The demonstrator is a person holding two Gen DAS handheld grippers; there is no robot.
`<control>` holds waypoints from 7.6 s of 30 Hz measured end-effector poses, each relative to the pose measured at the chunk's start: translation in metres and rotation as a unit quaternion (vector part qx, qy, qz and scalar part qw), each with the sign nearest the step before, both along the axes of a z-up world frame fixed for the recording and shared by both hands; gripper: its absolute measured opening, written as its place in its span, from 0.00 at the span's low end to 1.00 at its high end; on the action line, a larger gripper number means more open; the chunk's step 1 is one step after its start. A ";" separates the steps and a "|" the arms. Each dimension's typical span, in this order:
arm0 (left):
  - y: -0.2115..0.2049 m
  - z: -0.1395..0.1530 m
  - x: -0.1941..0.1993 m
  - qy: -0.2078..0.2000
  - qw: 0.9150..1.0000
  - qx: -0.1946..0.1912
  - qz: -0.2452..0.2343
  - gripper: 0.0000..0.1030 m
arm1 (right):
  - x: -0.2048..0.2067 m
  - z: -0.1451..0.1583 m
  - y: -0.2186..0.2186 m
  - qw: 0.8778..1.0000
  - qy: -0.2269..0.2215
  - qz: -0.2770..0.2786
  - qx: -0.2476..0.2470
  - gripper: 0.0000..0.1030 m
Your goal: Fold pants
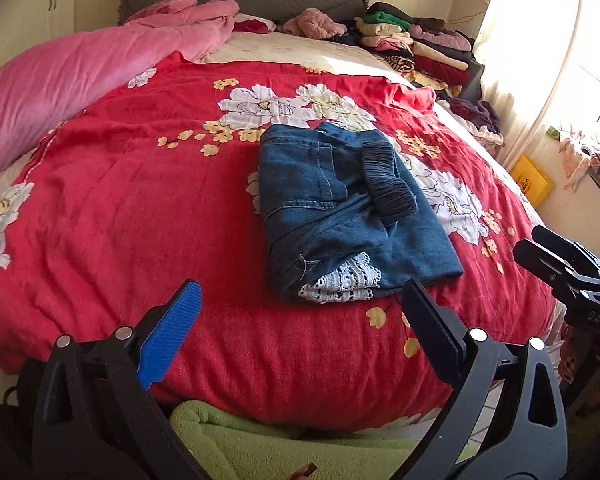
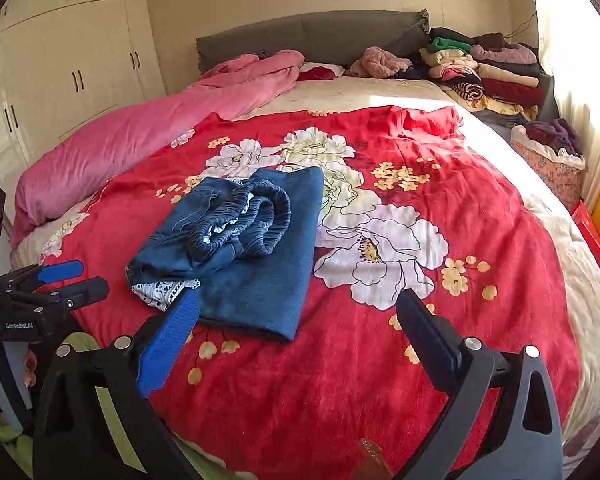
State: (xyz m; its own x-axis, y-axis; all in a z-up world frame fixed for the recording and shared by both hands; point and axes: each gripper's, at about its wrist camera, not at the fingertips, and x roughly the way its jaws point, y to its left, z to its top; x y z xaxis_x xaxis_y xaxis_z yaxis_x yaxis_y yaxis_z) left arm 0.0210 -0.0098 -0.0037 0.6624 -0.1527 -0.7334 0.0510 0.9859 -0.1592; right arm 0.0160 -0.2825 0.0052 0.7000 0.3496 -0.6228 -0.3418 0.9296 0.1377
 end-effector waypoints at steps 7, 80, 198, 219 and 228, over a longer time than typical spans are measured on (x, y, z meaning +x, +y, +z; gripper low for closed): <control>0.003 -0.001 -0.001 0.007 1.000 0.011 0.013 0.91 | 0.000 0.002 0.000 1.000 0.002 -0.001 -0.006 0.95; -0.005 0.004 -0.010 0.008 0.999 0.040 0.013 0.91 | -0.002 0.001 -0.007 1.000 0.007 -0.012 -0.016 0.95; 0.094 0.000 0.008 0.045 0.991 0.046 0.119 0.91 | -0.025 -0.006 -0.011 0.993 0.072 -0.083 0.041 0.96; 0.046 0.000 -0.013 0.032 0.994 0.057 0.084 0.91 | -0.033 -0.010 0.039 0.998 0.056 -0.039 -0.004 0.96; 0.038 -0.003 -0.013 0.034 0.994 0.066 0.077 0.91 | -0.035 -0.009 0.039 0.998 0.052 -0.038 -0.006 0.96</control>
State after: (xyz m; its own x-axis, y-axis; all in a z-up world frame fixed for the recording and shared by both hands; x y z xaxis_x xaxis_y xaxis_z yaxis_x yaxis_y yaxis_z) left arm 0.0075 0.0286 -0.0070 0.6184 0.0470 -0.7845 -0.1080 0.9938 -0.0256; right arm -0.0188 -0.2436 -0.0036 0.6557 0.2906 -0.6969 -0.2551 0.9540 0.1578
